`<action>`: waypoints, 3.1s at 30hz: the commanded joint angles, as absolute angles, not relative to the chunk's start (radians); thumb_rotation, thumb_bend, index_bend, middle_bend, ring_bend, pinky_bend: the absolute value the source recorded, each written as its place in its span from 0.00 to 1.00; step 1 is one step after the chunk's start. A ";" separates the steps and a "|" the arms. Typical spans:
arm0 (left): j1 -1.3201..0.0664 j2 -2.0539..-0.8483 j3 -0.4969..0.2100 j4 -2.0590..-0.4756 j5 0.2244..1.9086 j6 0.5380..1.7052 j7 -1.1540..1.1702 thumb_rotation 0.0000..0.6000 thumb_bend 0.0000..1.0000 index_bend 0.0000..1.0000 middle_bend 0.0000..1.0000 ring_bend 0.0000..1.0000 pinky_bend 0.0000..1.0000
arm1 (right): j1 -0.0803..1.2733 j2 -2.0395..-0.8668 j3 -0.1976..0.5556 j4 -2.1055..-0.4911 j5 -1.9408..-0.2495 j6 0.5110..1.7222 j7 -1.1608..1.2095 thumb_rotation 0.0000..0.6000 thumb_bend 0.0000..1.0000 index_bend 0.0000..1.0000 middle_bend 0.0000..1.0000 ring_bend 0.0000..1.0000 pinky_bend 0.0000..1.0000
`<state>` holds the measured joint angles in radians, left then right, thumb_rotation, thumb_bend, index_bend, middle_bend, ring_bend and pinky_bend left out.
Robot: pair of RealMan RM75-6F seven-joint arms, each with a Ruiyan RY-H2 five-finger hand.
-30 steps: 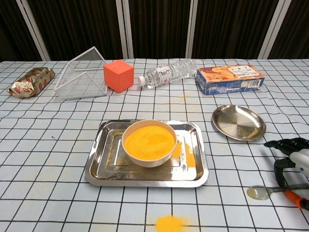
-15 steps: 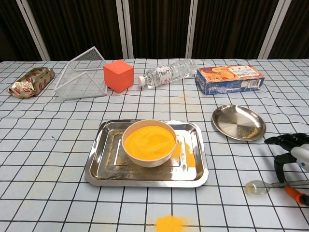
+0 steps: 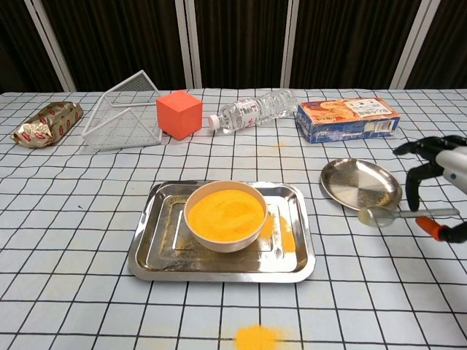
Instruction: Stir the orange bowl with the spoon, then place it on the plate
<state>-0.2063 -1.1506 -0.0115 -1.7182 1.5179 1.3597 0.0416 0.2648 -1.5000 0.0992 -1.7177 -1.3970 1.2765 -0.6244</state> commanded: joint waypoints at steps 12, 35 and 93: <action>-0.211 -1.140 -0.012 -1.721 1.515 1.348 0.004 1.00 0.00 0.00 0.00 0.00 0.02 | 0.423 -1.597 0.260 -1.852 -1.193 1.247 -0.902 1.00 0.47 0.58 0.14 0.00 0.00; -0.218 -1.120 -0.019 -1.733 1.495 1.327 -0.068 1.00 0.00 0.00 0.00 0.00 0.02 | 0.596 -1.914 0.250 -1.715 -1.049 1.304 -1.092 1.00 0.48 0.58 0.14 0.00 0.00; -0.219 -1.111 -0.017 -1.739 1.500 1.327 -0.087 1.00 0.00 0.00 0.00 0.00 0.02 | 0.626 -1.906 0.169 -1.764 -1.011 1.436 -1.112 1.00 0.46 0.34 0.14 0.00 0.00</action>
